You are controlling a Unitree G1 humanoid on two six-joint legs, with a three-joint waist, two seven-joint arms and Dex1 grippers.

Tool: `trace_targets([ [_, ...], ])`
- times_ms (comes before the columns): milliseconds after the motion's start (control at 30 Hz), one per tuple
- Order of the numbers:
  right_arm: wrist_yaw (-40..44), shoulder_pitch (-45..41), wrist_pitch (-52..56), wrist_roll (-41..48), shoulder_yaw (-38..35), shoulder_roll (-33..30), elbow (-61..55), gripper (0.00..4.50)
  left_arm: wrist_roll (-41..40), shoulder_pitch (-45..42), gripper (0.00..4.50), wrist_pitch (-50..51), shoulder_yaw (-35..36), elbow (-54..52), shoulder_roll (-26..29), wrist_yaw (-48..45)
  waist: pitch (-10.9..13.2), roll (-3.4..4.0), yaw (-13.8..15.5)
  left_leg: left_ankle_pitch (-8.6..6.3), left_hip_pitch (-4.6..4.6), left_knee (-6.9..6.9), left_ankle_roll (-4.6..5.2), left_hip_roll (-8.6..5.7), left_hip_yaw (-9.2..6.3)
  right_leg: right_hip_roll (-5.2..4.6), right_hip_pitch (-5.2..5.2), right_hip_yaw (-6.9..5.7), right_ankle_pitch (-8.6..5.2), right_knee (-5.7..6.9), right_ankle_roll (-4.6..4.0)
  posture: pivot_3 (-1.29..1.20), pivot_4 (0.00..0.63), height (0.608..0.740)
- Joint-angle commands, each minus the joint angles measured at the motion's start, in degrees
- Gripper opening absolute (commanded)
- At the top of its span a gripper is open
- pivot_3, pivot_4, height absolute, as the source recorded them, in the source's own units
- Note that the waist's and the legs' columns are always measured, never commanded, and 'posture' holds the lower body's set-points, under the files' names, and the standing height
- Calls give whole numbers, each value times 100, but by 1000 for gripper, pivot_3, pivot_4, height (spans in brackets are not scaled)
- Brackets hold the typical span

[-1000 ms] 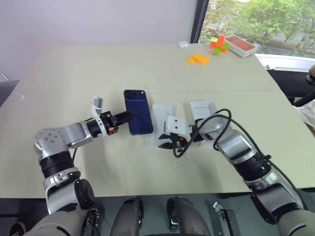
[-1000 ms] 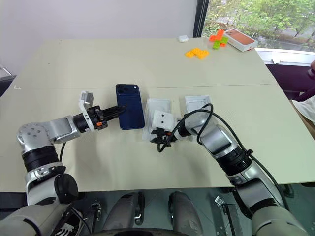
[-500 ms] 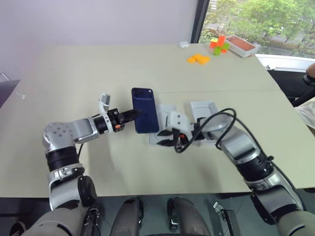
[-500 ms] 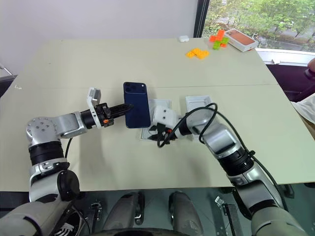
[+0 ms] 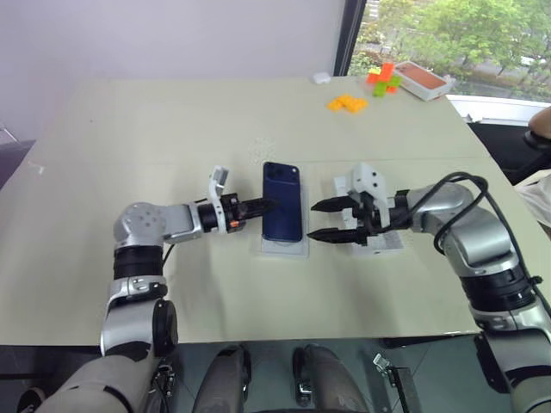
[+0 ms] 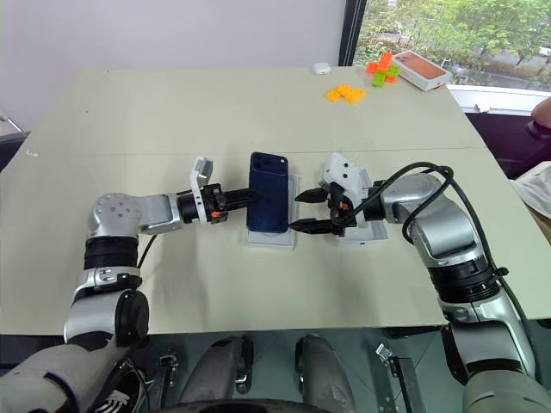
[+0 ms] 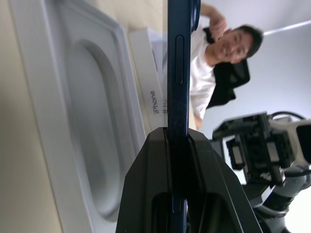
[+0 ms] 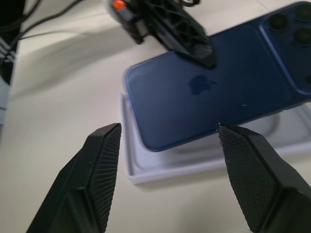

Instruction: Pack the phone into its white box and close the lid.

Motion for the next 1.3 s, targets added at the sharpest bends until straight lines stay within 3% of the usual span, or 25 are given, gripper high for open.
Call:
trace_targets([
  [33, -84, -94, -183, 36, -127, -27, -26, 3297, 61, -264, 0, -181, -74, 46, -58, -232, 0, 0, -1, 0, 0, 0, 0, 0, 0, 0, 0, 0, 0, 0, 0, 0, 150, 740],
  [67, -129, -93, -259, -13, -112, -19, 25, 3297, 117, -311, 0, -218, -97, 83, -106, -204, 0, 0, -1, 0, 0, -1, 0, 0, 0, 0, 0, 0, 0, 0, 0, 0, 150, 740],
  [367, -208, -57, -597, -151, -27, -62, 248, 3367, 127, -220, 4383, 75, -70, -259, -129, -114, 0, 0, 2, 0, -1, 2, 0, 0, 1, 0, 0, 0, 0, 2, 2, 0, 150, 740],
  [700, -267, -235, -769, -269, 81, 66, 512, 3367, -22, -197, 4458, 442, 206, -1087, 115, 71, 0, 0, -1, 1, 1, 4, -1, 0, 1, 0, 0, 1, 0, 7, 2, 0, 150, 740],
  [933, -459, -363, -775, -295, 70, 277, 597, 3367, 10, 277, 4458, 450, 75, -1876, 658, -74, 0, 0, -8, 3, 7, 3, -4, 2, 1, 1, 0, 2, 0, 18, 2, 0, 150, 740],
  [1100, -1090, -606, -584, -273, -6, 854, 720, 3367, 371, 848, 4458, -1146, -208, -2774, 1075, -897, 0, 0, -14, 6, 9, 6, -9, 3, 1, 0, 0, 4, 1, 22, -1, 0, 150, 740],
  [1300, -1696, -674, -694, -637, 149, 1208, 898, 3367, 963, 1599, 4458, -2788, -341, -3041, 1621, -1719, -1, 4, -1, 11, 13, 0, -11, 3, 4, -3, 0, 5, 1, 19, -8, 0, 150, 740],
])
